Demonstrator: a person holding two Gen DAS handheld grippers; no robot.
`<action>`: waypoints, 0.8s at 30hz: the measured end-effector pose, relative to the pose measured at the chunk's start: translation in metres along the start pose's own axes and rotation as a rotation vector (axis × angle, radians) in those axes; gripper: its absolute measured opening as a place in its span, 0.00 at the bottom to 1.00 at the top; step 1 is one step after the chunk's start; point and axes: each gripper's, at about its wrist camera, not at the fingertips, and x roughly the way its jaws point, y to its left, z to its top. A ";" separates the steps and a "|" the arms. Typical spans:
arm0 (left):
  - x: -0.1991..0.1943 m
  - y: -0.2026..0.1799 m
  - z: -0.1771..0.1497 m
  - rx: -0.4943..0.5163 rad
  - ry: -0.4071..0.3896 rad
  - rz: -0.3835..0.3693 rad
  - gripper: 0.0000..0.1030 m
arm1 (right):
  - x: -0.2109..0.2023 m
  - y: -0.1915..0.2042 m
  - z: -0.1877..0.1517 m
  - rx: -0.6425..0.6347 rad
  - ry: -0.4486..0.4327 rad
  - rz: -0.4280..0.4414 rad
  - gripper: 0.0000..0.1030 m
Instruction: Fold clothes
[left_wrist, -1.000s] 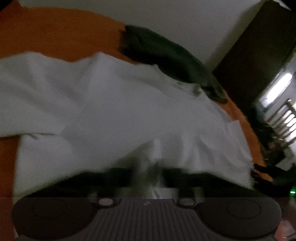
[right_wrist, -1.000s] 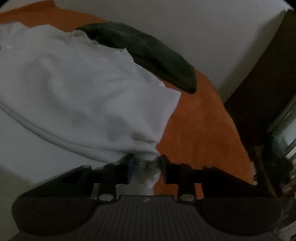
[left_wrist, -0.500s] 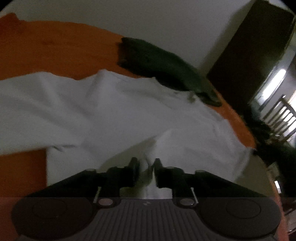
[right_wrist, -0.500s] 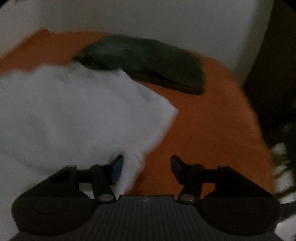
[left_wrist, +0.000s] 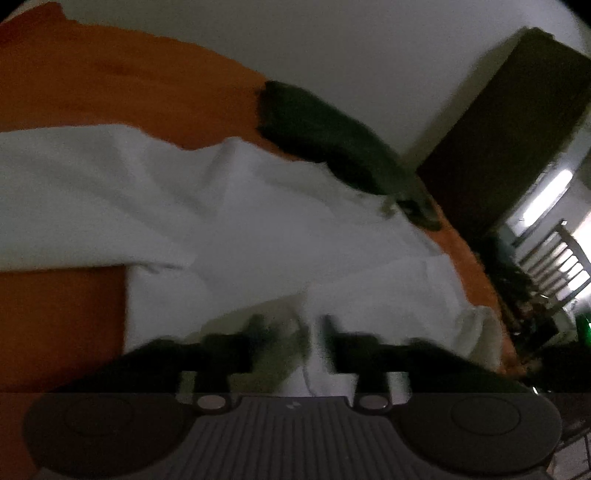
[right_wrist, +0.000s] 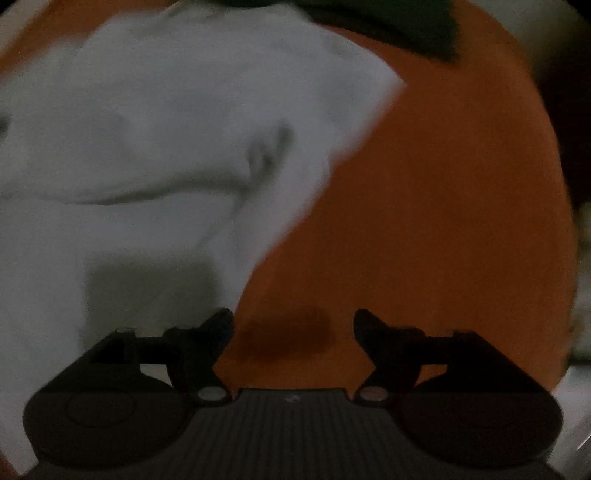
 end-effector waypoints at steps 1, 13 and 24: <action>-0.002 0.000 -0.002 -0.006 0.008 -0.003 0.55 | -0.005 0.000 -0.034 0.088 -0.023 0.059 0.72; -0.019 -0.094 -0.055 0.323 0.205 -0.219 0.68 | -0.029 0.019 -0.201 0.385 -0.056 0.388 0.11; 0.017 -0.113 -0.120 0.407 0.368 -0.313 0.80 | -0.053 0.038 -0.210 0.388 0.126 0.084 0.31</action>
